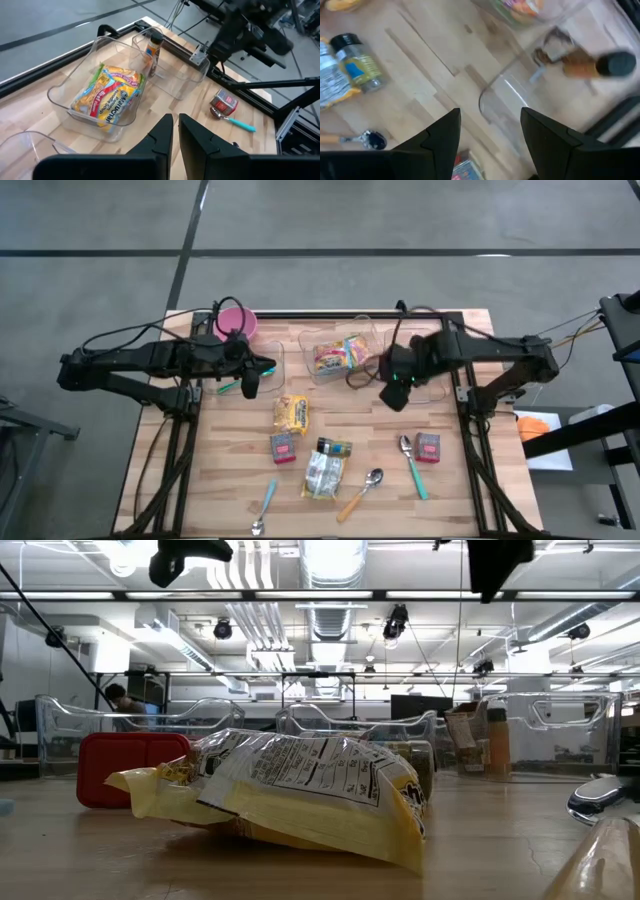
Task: Pick & Place Food Item
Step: Put the red seasoning can into the right transparent bin
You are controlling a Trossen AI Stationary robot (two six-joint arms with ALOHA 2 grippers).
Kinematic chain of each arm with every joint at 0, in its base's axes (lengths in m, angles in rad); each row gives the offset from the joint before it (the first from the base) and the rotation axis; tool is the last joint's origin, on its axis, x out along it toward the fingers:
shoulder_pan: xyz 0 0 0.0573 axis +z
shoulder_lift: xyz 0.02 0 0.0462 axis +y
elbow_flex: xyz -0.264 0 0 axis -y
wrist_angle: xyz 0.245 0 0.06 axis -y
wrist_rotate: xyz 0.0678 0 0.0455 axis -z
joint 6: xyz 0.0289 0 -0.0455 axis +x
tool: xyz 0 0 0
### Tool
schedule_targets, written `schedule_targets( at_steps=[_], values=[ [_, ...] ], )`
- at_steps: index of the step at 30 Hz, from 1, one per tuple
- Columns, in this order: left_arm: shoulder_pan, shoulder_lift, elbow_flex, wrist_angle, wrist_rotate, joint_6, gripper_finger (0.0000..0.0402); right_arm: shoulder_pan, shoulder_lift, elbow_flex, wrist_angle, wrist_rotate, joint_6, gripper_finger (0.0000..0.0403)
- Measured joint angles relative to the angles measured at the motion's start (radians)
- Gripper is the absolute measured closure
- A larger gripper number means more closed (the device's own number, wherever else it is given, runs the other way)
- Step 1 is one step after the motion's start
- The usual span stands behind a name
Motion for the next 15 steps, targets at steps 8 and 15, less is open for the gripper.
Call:
schedule_targets(
  at_steps=[8, 15],
  values=[
    [0.0, 0.0, 0.0, 0.005, -0.002, -0.043, 0.0361, 0.123, 0.008, -0.027, -0.044, 0.045, 0.362, 0.0197],
    [0.001, -0.001, 0.0, 0.01, 0.043, -0.031, 0.0361, 0.209, 0.007, -0.105, -0.043, 0.021, 0.559, 0.0197]
  ],
)
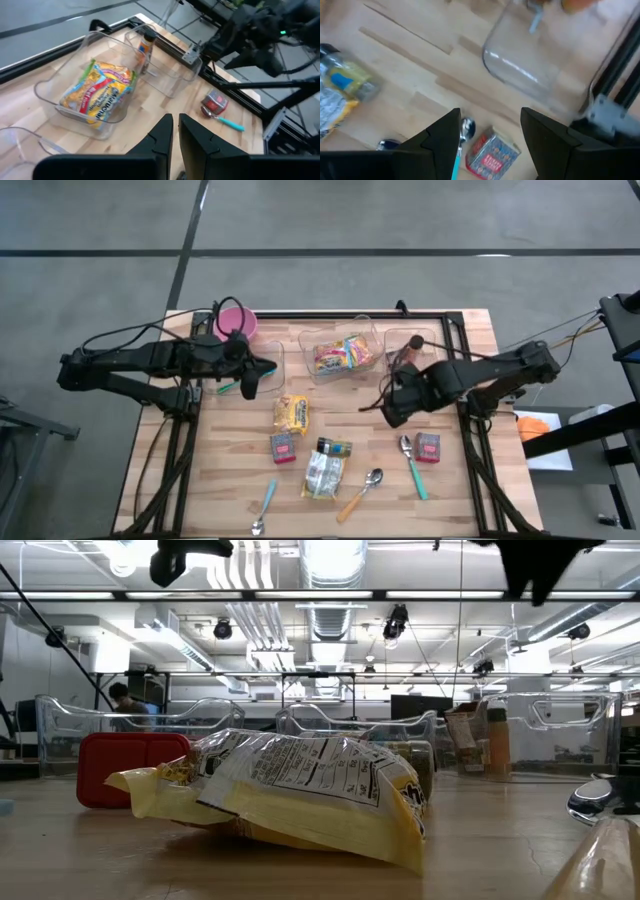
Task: Pick & Place Food Item
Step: Put the red seasoning can into the right transparent bin
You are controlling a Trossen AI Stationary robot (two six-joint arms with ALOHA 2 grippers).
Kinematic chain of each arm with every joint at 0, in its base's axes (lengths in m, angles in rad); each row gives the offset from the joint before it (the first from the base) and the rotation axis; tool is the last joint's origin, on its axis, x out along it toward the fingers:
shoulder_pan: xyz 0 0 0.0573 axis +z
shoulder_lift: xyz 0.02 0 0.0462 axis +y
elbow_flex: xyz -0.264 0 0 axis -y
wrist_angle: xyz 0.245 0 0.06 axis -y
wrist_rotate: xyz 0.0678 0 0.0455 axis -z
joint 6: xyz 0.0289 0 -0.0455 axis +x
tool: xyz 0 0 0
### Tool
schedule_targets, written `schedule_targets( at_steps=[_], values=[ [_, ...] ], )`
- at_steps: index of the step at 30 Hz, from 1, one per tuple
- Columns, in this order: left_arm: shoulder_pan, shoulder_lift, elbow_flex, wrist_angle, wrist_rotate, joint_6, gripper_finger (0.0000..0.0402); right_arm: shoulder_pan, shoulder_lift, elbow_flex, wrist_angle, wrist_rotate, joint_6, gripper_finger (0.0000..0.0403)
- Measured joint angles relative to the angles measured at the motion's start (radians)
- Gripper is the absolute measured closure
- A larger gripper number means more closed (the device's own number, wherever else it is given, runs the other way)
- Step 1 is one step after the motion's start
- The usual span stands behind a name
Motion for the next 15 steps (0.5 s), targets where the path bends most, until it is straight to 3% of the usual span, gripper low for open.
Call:
schedule_targets(
  at_steps=[9, 15],
  values=[
    [0.002, 0.0, 0.019, 0.0, 0.128, 0.044, 0.0361, 0.138, 0.0, -0.182, 0.023, -0.165, 0.451, 0.0197],
    [0.003, 0.0, 0.019, -0.025, 0.185, 0.047, 0.0361, 0.268, 0.0, -0.241, 0.221, -0.175, 0.715, 0.0197]
  ],
)
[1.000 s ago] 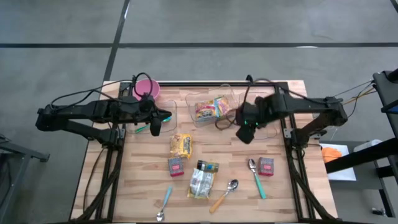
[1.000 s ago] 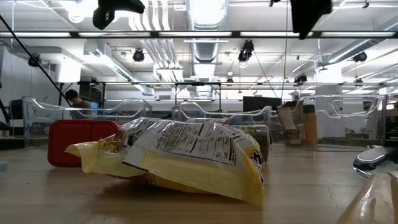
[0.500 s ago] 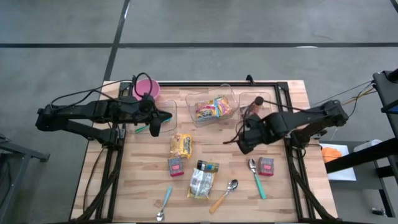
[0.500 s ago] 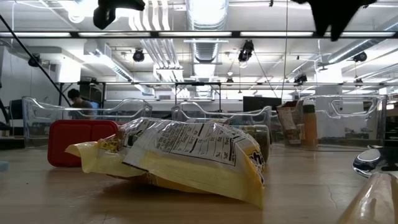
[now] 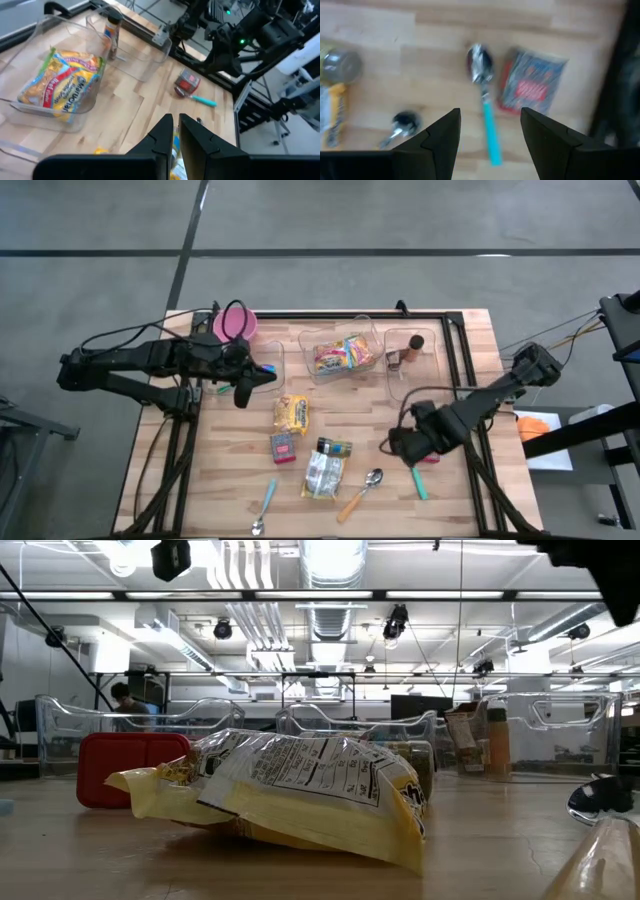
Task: Pick & Place Food Item
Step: Put the red seasoning can into the right transparent bin
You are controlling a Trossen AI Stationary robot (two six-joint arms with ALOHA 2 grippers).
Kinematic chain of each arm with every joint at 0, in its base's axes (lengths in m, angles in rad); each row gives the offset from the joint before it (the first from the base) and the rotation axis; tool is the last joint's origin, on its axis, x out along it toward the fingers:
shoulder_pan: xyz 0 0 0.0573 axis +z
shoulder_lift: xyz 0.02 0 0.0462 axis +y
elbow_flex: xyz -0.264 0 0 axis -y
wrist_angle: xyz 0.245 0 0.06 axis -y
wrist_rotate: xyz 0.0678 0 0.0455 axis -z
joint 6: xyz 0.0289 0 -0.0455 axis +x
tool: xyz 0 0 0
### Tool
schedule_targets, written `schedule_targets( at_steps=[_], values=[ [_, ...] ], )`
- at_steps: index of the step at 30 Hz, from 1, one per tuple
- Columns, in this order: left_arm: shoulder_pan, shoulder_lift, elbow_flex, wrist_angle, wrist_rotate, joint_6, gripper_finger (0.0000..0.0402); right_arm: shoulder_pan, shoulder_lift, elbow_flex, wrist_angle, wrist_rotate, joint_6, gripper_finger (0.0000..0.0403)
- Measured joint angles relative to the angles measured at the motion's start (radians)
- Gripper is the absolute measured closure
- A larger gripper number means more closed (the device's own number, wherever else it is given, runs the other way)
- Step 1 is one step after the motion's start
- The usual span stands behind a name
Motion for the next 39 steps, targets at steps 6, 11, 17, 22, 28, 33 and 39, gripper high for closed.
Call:
schedule_targets(
  at_steps=[6, 11, 17, 22, 28, 33, 39],
  values=[
    [0.001, 0.0, 0.0, -0.004, 0.019, 0.027, 0.0361, 0.07, 0.002, -0.086, 0.129, -0.039, 0.092, 0.0197],
    [0.003, 0.0, 0.0, -0.004, 0.042, 0.026, 0.0361, 0.073, 0.002, -0.133, 0.134, -0.092, 0.112, 0.0197],
    [0.003, 0.0, 0.0, -0.005, 0.059, 0.023, 0.0361, 0.073, 0.002, -0.152, 0.136, -0.09, 0.099, 0.0197],
    [0.004, 0.0, 0.0, -0.005, 0.06, 0.015, 0.0361, 0.073, 0.002, -0.156, 0.128, -0.083, 0.087, 0.0197],
    [0.005, 0.0, 0.0, -0.005, 0.06, -0.004, 0.0361, 0.073, 0.002, -0.16, 0.123, -0.026, 0.159, 0.0197],
    [0.005, 0.0, 0.0, -0.004, 0.06, -0.007, 0.0361, 0.075, 0.002, -0.143, 0.124, 0.029, 0.138, 0.0197],
    [0.005, 0.0, 0.0, -0.004, 0.059, -0.007, 0.0361, 0.075, 0.002, -0.147, 0.117, -0.004, 0.21, 0.0197]
  ],
)
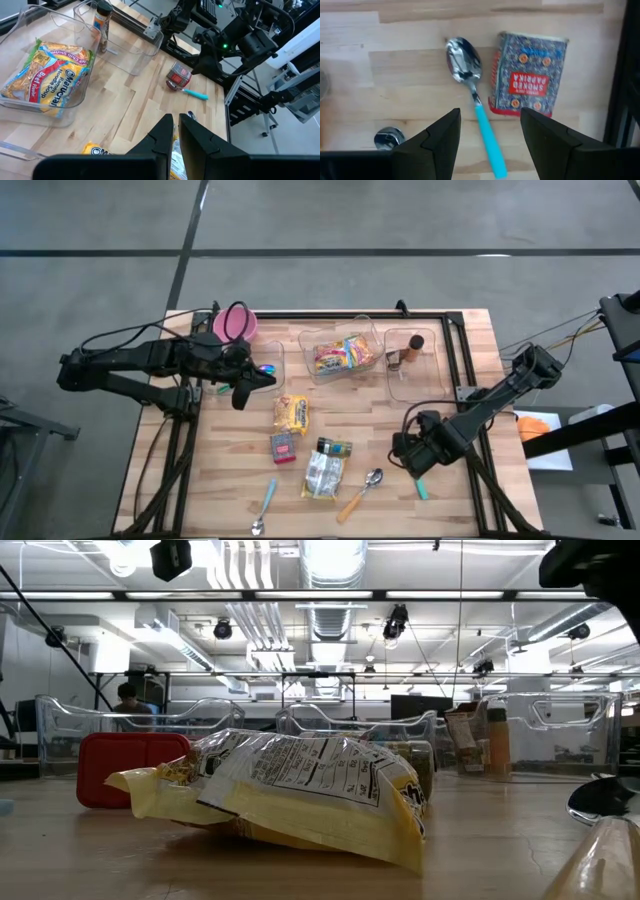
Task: Pick & Place Food Item
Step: Put the red seasoning can into the right transparent bin
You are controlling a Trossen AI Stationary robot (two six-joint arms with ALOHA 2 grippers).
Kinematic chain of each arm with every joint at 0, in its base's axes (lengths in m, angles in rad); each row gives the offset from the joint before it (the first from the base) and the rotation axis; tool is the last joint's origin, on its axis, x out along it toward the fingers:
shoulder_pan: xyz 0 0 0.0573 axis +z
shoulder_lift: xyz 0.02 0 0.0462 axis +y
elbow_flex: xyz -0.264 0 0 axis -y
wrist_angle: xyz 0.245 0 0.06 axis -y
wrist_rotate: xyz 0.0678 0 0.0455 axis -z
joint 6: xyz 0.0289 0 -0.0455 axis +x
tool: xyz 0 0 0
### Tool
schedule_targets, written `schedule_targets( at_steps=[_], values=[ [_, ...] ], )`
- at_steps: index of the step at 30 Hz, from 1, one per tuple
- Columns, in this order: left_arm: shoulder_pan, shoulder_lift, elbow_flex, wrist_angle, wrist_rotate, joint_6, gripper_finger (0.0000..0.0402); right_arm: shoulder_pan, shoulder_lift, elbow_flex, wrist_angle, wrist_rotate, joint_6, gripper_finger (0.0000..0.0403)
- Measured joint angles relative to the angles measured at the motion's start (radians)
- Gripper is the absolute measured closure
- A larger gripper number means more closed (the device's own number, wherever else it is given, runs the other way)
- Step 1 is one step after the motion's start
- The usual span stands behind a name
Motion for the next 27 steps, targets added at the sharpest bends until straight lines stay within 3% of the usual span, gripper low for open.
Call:
schedule_targets(
  at_steps=[11, 15, 20, 22, 27],
  values=[
    [0.0, 0.0, 0.0, 0.0, 0.0, 0.0, 0.0361, 0.003, 0.0, -0.014, -0.013, -0.074, 0.035, 0.0188],
    [0.0, 0.0, 0.0, 0.0, 0.004, -0.001, 0.0361, 0.003, 0.0, -0.015, -0.014, -0.088, 0.034, 0.0133],
    [0.0, 0.0, 0.0, 0.0, 0.007, -0.004, 0.0361, 0.003, 0.0, -0.015, -0.016, -0.09, 0.026, 0.003],
    [0.0, 0.0, 0.0, 0.0, 0.007, -0.004, 0.0361, 0.003, 0.0, -0.015, -0.021, -0.101, 0.025, 0.001],
    [0.0, 0.0, 0.0, 0.0, 0.007, -0.004, 0.0361, 0.008, 0.0, -0.035, -0.022, -0.126, 0.025, 0.0037]
  ],
)
